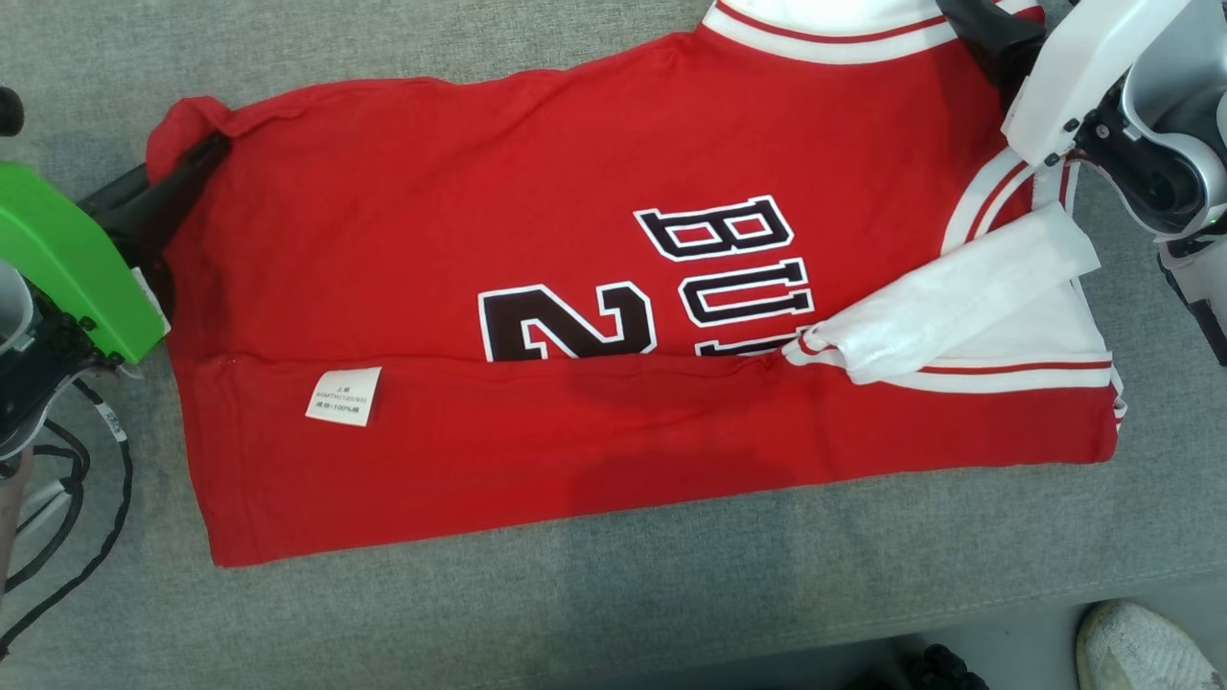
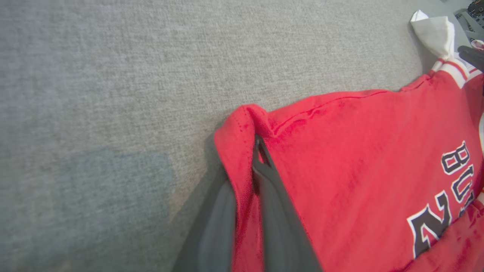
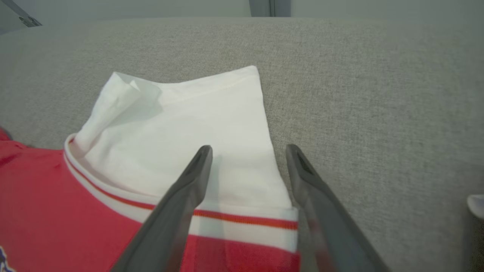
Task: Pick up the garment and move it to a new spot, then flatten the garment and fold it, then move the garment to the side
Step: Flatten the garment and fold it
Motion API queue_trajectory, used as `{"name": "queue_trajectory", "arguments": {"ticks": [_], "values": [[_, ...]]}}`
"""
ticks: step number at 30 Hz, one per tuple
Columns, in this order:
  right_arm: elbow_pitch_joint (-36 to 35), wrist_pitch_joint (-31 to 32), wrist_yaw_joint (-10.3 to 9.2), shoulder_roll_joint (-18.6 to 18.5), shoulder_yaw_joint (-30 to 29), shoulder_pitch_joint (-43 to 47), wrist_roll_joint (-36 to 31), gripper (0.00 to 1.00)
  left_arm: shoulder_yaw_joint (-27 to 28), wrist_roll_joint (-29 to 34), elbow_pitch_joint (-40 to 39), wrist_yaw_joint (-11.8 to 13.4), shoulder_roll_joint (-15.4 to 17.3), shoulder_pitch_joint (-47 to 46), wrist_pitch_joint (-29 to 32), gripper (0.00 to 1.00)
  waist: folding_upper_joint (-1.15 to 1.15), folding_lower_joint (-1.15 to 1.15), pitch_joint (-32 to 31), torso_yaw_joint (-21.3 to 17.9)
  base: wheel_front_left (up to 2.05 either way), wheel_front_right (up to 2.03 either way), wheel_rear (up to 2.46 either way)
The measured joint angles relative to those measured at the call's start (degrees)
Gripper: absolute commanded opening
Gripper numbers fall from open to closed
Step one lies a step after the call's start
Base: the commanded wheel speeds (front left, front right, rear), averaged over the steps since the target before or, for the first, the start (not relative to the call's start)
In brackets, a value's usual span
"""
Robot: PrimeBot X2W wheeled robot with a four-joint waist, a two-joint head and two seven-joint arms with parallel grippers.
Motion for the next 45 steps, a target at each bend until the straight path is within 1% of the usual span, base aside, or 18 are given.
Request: {"name": "queue_trajectory", "arguments": {"ticks": [3, 11, 18, 24, 25, 26, 28, 29, 30, 31, 34, 35, 37, 42, 45], "values": [[1.26, -0.14, 0.14, 0.53, 0.10, -1.16, -0.38, 1.00, -0.80, 0.00, 0.54, -0.48, -0.83, -0.41, -0.05, 0.00, 0.00, 0.00, -0.05, 0.47, 0.00, 0.00, 0.00], [5.11, -0.09, 0.09, 0.20, -0.11, -3.44, -1.02, 1.00, -3.87, 0.02, 1.77, -1.27, -3.16, -2.77, -0.05, 0.00, 0.00, 0.00, -0.20, 2.81, 0.00, 0.00, 0.00], [8.04, 1.66, -0.73, -0.88, -1.36, -6.44, -1.32, 1.00, -6.36, 0.36, 1.69, -1.53, -5.04, -5.20, 0.07, 0.00, 0.00, 0.00, 0.45, 5.57, 0.00, 0.00, 0.00], [9.96, 2.37, -1.24, 0.08, -2.33, -7.70, -0.27, 1.00, -7.32, 1.16, 1.79, -2.00, -6.04, -6.28, -0.26, 0.00, 0.00, 0.00, 1.46, 7.77, 0.00, 0.00, 0.00], [10.26, 2.57, -1.22, 0.21, -2.44, -8.21, -0.10, 0.98, -7.46, 1.16, 1.88, -2.00, -6.13, -6.50, -0.42, 0.00, 0.00, 0.00, 1.67, 8.04, 0.00, 0.00, 0.00], [10.59, 2.57, -1.21, 0.31, -2.43, -8.50, -0.11, 0.93, -7.66, 1.18, 2.24, -2.03, -6.30, -6.73, -0.80, 0.00, 0.00, 0.00, 1.82, 8.33, 0.00, 0.00, 0.00], [11.07, 2.24, -1.16, 0.51, -2.48, -8.70, -0.10, 0.89, -7.82, 1.19, 2.69, -2.44, -6.45, -6.81, -1.13, 0.00, 0.00, 0.00, 1.95, 8.84, 0.00, 0.00, 0.00], [11.29, 2.23, -1.13, 0.53, -2.52, -8.86, -0.10, 0.76, -7.82, 1.19, 2.78, -2.48, -6.44, -6.83, -1.14, 0.00, 0.00, 0.00, 1.99, 9.01, 0.00, 0.00, 0.00], [11.52, 2.25, -1.13, 0.58, -2.60, -9.14, -0.02, 0.59, -7.87, 1.19, 2.87, -2.48, -6.43, -6.85, -1.14, 0.00, 0.00, 0.00, 2.02, 9.13, 0.00, 0.00, 0.00], [11.74, 2.27, -1.13, 0.62, -2.82, -9.31, 0.35, 0.49, -8.08, 1.19, 2.91, -2.49, -6.44, -6.97, -1.15, 0.00, 0.00, 0.00, 2.06, 9.25, 0.00, 0.00, 0.00], [12.51, 2.25, -1.10, 0.73, -2.90, -9.38, 0.38, 0.36, -8.43, 1.20, 3.28, -2.52, -6.45, -7.18, -1.64, 0.00, 0.00, 0.00, 2.12, 9.51, 0.00, 0.00, 0.00], [12.73, 2.25, -1.07, 0.75, -2.93, -9.43, 0.42, 0.16, -8.59, 1.20, 3.39, -2.52, -6.45, -7.33, -1.65, 0.00, 0.00, 0.00, 2.09, 9.54, 0.00, 0.00, 0.00], [13.12, 2.25, -1.02, 0.96, -2.92, -9.55, 0.43, 0.00, -8.86, 1.20, 3.59, -2.52, -6.45, -7.60, -1.65, 0.00, 0.00, 0.00, 2.04, 9.59, 0.00, 0.00, 0.00], [13.73, 1.62, -0.54, 1.40, -3.11, -9.67, 0.90, 0.00, -9.00, 1.26, 4.22, -2.53, -6.37, -7.80, -2.65, 0.00, 0.00, 0.00, 1.89, 9.51, 0.00, 0.00, 0.00], [13.47, 0.25, 0.22, 2.96, -3.43, -9.89, 1.65, 0.00, -8.38, 1.69, 4.82, -2.53, -5.68, -7.81, -3.15, 0.00, 0.00, 0.00, 1.82, 8.98, 0.00, 0.00, 0.00]]}}
